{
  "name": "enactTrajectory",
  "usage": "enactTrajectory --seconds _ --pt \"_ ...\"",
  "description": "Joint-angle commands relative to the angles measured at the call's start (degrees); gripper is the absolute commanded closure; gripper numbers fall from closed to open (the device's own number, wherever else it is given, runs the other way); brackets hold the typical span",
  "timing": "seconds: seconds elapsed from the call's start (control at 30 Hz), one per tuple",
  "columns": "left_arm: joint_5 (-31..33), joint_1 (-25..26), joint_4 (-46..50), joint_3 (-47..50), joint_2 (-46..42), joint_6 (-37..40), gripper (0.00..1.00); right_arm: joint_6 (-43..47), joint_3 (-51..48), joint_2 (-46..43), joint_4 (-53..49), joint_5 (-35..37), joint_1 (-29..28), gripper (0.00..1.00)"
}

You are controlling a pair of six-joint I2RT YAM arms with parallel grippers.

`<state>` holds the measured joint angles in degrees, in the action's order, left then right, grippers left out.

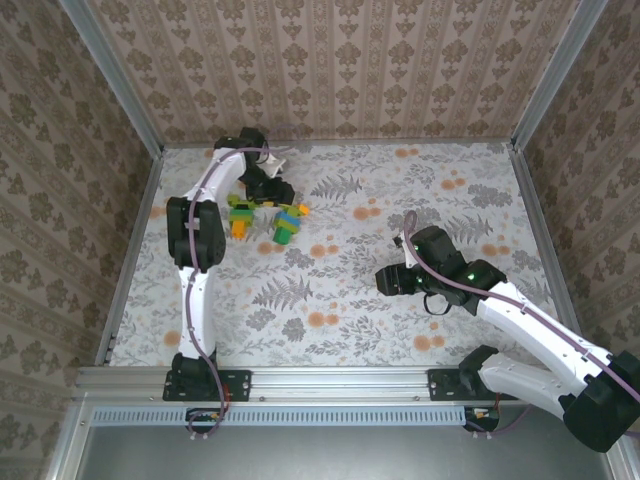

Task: Assemble a carrot with lego

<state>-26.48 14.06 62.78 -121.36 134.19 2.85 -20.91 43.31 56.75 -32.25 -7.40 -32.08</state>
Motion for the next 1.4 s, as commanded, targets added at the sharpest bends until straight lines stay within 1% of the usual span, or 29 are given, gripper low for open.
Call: enactTrajectory --seconds 0.0,0.43,0.5,0.57,0.63,0.7,0.73,0.77,0.8,0.83,0.87,0.9,0.93,0.97,1.0,1.03,1.1,1.17,1.2,1.23,1.3,1.33,1.37 --pt "1.7 -0.7 1.2 -1.9 0.3 0.8 0.46 0.9 -0.6 0.2 0.8 -0.7 0.3 0.33" --pt "4.0 -3.3 -0.5 -1.0 -3.1 0.8 0.41 0.8 -0.3 0.2 0.2 1.0 0.3 0.32" --pt "5.0 -3.5 -2.1 0.8 -5.1 0.7 0.41 0.9 -0.3 0.2 0.4 1.5 0.4 0.32" --pt "5.6 -3.5 -5.9 5.4 -9.4 0.3 0.41 0.9 -0.2 0.1 0.3 2.6 0.3 0.32" --pt "6.9 -3.6 -11.9 12.4 -15.3 -0.6 0.38 0.9 -0.1 -0.2 0.4 3.3 0.3 0.3" --pt "10.2 -4.1 -21.4 22.7 -23.3 -3.0 0.33 0.9 0.1 -0.7 0.4 4.3 0.3 0.26" --pt "12.4 -4.8 -27.4 29.3 -28.3 -4.6 0.29 0.8 0.2 -1.1 0.3 4.9 0.3 0.24" --pt "14.0 -5.7 -32.8 35.3 -32.4 -5.9 0.22 0.6 0.3 -1.6 0.2 5.6 0.3 0.21" --pt "15.5 -7.1 -39.1 42.1 -37.6 -7.9 0.06 0.5 0.3 -2.2 0.1 6.2 0.3 0.19" --pt "16.8 -8.6 -45.1 49.1 -42.8 -9.2 0.0 0.3 0.4 -3.1 -0.1 6.6 0.3 0.17" --pt "18.0 -9.6 -50.2 54.8 -47.3 -8.9 0.0 0.3 0.4 -3.8 -0.2 7.2 0.3 0.16" --pt "21.0 -10.0 -54.6 61.4 -52.1 -7.7 0.0 0.2 0.5 -5.0 -0.3 8.1 0.4 0.14" --pt "26.1 -10.1 -57.5 65.8 -55.9 -6.6 0.0 -0.3 0.5 -6.0 -0.5 9.8 0.3 0.13" --pt "29.6 -10.3 -58.5 69.3 -58.4 -6.0 0.0 -0.4 0.7 -6.9 -0.7 11.4 0.3 0.12" --pt "31.6 -11.0 -59.2 72.1 -60.2 -5.7 0.0 -0.7 0.8 -7.9 -0.9 13.1 0.3 0.11" --pt "30.6 -11.8 -60.5 74.7 -61.2 -3.8 0.0 -0.7 0.9 -8.8 -0.9 14.6 0.3 0.1" --pt "31.4 -11.8 -66.3 80.5 -61.9 -0.5 0.0 -0.8 0.8 -10.2 -0.9 17.0 0.3 0.09" --pt "34.4 -12.0 -77.8 87.7 -61.2 0.3 0.0 -0.9 0.6 -11.6 -0.8 19.2 0.3 0.08" --pt "34.6 -12.3 -85.7 91.6 -59.8 0.2 0.0 -1.0 0.4 -12.3 -1.1 20.7 0.3 0.07" --pt "33.2 -12.6 -92.7 93.9 -58.5 0.2 0.0 -1.1 0.2 -12.9 -1.2 22.4 0.3 0.07" --pt "29.7 -13.9 -95.5 93.4 -56.3 -1.9 0.0 -0.9 -1.0 -14.2 -1.0 25.2 0.4 0.06" --pt "30.0 -14.2 -94.5 92.0 -54.2 -2.5 0.0 0.0 -1.8 -14.7 -0.3 26.2 0.4 0.05" --pt "30.3 -14.4 -95.9 91.9 -51.8 -2.8 0.0 0.9 -3.2 -15.7 1.0 27.2 0.3 0.04"
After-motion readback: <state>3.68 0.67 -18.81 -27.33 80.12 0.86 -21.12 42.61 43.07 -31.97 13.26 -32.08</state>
